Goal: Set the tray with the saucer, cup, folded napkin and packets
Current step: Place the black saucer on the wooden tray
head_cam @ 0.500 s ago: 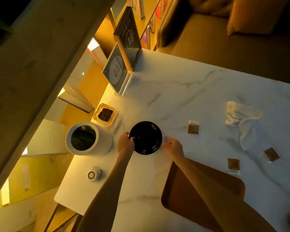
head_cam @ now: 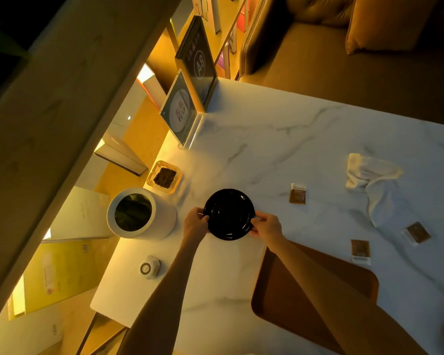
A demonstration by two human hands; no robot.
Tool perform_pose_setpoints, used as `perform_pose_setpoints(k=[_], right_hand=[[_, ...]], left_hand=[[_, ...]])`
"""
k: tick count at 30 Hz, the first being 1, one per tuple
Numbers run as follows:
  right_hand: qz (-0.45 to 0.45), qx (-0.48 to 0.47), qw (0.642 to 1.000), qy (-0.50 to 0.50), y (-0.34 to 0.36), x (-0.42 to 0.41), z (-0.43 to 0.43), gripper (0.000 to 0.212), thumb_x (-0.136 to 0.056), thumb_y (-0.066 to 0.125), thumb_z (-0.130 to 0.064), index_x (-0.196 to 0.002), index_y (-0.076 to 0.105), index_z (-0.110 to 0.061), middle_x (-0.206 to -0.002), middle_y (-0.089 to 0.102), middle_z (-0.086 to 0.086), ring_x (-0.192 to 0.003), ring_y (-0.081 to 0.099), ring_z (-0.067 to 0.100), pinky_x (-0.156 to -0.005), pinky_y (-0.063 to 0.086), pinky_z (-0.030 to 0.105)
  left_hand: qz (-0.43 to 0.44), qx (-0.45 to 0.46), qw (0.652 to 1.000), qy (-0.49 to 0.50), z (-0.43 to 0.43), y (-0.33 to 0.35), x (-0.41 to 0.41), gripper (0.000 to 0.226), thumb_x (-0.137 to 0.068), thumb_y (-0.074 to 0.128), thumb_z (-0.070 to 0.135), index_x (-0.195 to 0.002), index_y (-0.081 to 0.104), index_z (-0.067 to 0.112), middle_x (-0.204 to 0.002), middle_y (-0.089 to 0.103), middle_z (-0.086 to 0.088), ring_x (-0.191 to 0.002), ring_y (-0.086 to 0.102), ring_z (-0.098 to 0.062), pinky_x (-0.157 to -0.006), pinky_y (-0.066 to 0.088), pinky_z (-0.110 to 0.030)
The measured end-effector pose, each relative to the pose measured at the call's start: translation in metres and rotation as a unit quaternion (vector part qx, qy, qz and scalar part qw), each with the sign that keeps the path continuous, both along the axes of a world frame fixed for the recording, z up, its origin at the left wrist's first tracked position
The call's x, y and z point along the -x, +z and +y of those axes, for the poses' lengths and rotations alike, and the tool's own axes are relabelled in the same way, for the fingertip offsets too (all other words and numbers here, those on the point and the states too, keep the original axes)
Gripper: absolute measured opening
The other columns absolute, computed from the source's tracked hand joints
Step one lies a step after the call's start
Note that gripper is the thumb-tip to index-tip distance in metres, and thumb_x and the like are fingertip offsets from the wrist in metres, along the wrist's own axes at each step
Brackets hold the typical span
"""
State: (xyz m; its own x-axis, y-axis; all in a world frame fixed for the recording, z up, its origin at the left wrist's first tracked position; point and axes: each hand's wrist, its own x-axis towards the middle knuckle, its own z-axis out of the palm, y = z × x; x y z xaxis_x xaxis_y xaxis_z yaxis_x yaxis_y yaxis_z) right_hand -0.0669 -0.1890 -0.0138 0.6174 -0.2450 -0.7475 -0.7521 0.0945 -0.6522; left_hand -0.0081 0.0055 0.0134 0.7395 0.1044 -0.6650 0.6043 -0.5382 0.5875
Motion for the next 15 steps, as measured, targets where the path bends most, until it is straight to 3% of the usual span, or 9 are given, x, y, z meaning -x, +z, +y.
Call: perform_pose_setpoints(k=[6, 10, 15], right_hand=[[-0.031, 0.005, 0.999, -0.009, 0.034, 0.046, -0.032, 0.039, -0.091, 0.057, -0.005, -0.130, 0.054, -0.006, -0.105, 0.069, 0.022, -0.093, 0.069, 0.032, -0.082, 0.058, 0.044], [-0.023, -0.010, 0.999, -0.044, 0.051, 0.101, -0.060, 0.037, -0.092, 0.055, -0.006, -0.129, 0.054, -0.007, -0.116, 0.065, 0.017, -0.101, 0.066, 0.030, -0.077, 0.061, 0.035], [0.011, -0.009, 0.994, -0.106, 0.051, 0.178, -0.083, 0.039, -0.092, 0.056, -0.006, -0.130, 0.054, -0.010, -0.100, 0.065, 0.002, -0.090, 0.065, 0.018, -0.066, 0.059, 0.023]], left_hand=[[-0.031, 0.059, 0.998, 0.013, -0.022, 0.019, 0.042, 0.022, -0.093, 0.055, 0.001, -0.115, 0.057, 0.000, -0.103, 0.067, -0.022, -0.086, 0.071, -0.034, -0.071, 0.063, -0.045], [-0.005, 0.108, 0.994, 0.004, -0.049, 0.027, 0.088, 0.023, -0.094, 0.052, -0.001, -0.116, 0.055, -0.001, -0.107, 0.065, -0.022, -0.090, 0.068, -0.031, -0.063, 0.062, -0.032], [0.071, 0.130, 0.989, -0.028, -0.080, 0.026, 0.144, 0.025, -0.094, 0.053, -0.001, -0.119, 0.054, 0.000, -0.111, 0.063, -0.022, -0.099, 0.067, -0.035, -0.076, 0.062, -0.043]])
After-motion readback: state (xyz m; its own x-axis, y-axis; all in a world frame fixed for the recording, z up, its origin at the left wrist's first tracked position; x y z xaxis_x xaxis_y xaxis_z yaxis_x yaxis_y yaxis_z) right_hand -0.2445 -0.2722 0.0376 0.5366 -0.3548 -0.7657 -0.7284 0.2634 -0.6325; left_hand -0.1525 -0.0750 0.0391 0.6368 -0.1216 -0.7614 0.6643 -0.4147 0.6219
